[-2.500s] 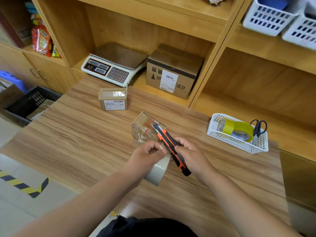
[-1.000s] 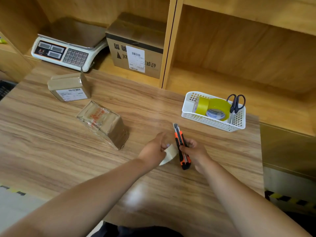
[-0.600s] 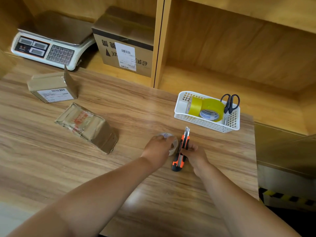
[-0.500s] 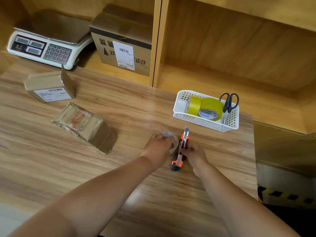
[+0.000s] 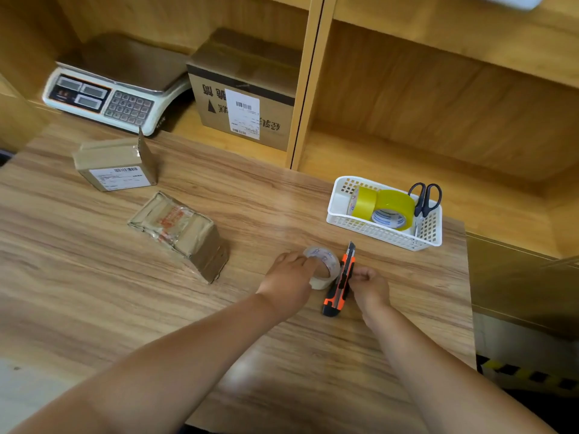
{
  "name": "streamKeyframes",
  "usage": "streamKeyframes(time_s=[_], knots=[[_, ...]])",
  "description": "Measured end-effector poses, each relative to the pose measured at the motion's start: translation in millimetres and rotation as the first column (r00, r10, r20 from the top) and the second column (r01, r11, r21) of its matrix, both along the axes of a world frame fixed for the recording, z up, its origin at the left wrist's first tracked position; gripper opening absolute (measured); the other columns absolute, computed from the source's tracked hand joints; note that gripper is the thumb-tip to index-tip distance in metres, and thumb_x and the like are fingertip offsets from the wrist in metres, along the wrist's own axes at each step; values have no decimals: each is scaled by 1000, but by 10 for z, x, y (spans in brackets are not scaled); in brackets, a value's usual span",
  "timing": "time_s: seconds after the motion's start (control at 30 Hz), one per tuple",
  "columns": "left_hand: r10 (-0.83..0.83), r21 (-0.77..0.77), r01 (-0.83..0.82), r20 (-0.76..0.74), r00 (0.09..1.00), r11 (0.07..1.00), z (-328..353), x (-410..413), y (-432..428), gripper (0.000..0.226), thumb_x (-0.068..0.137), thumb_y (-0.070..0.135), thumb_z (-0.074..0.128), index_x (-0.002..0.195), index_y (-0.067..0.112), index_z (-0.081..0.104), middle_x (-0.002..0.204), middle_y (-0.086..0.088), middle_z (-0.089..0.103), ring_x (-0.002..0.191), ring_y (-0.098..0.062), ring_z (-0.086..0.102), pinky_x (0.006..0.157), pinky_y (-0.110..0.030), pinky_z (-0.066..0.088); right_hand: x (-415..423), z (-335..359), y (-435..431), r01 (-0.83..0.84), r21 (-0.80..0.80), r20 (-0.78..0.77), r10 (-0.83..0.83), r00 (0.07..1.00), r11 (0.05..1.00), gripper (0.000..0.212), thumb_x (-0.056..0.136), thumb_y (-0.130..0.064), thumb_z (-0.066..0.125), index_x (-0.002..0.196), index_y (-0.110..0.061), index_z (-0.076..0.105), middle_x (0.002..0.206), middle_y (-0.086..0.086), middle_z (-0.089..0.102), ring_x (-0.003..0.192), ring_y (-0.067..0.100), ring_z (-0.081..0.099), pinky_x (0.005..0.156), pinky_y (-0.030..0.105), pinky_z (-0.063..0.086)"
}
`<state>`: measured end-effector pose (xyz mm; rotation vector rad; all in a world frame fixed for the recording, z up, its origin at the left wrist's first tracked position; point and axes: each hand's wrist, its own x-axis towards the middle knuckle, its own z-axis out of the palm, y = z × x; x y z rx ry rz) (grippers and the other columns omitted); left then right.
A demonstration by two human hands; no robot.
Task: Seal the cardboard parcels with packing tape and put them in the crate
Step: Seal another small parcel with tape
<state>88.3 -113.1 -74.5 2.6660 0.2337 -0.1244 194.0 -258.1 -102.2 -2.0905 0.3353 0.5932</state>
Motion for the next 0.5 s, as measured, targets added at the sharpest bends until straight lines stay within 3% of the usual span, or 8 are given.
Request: streamKeyframes(time_s=[0.13,0.2,0.27,0.3,0.4,0.5], knots=[[11,-1,-11,87,996,1000,146,-156,139,55,87,14,47,142,16,40,136,-3,50,132,-21,32,109,-24,14,-85,175,181,-52,-121,118,66,991,991,18,83,-6,54,93,-18,64,89,2,65,84,24,63,71,32,48],[4,3,-4,173,985,1000,294,-249,232,50,82,16,44,131,13,52,120,-6,62,120,-26,49,104,-30,32,-162,277,316,-105,-164,194,136,972,981,16,81,-8,59,91,-19,62,92,0,64,90,23,61,78,33,47],[-4,-38,15,271,963,999,446,-371,344,48,71,20,39,112,10,62,98,-7,69,97,-29,64,87,-31,48,-266,379,492,-180,-180,290,226,930,967,16,79,-7,61,91,-16,64,93,1,63,93,24,59,81,32,44],[-9,-43,24,315,949,999,524,-439,407,48,68,21,39,109,9,62,96,-6,70,93,-29,65,83,-28,49,-325,424,592,-219,-184,338,271,901,958,18,78,-5,61,94,-13,67,95,5,65,95,26,59,83,33,44],[13,-34,0,388,922,999,750,-670,672,45,72,19,48,113,6,62,104,-6,69,100,-26,61,89,-28,41,-556,568,924,-351,-170,452,390,802,921,26,76,1,59,99,-8,68,100,11,66,98,27,58,90,38,45],[162,-96,-133,451,878,986,944,-928,1082,43,84,26,48,120,9,61,106,-6,66,105,-19,51,90,-23,32,-833,751,1253,-455,-143,563,450,693,879,26,78,2,56,99,-8,68,97,3,63,96,26,57,90,39,45]])
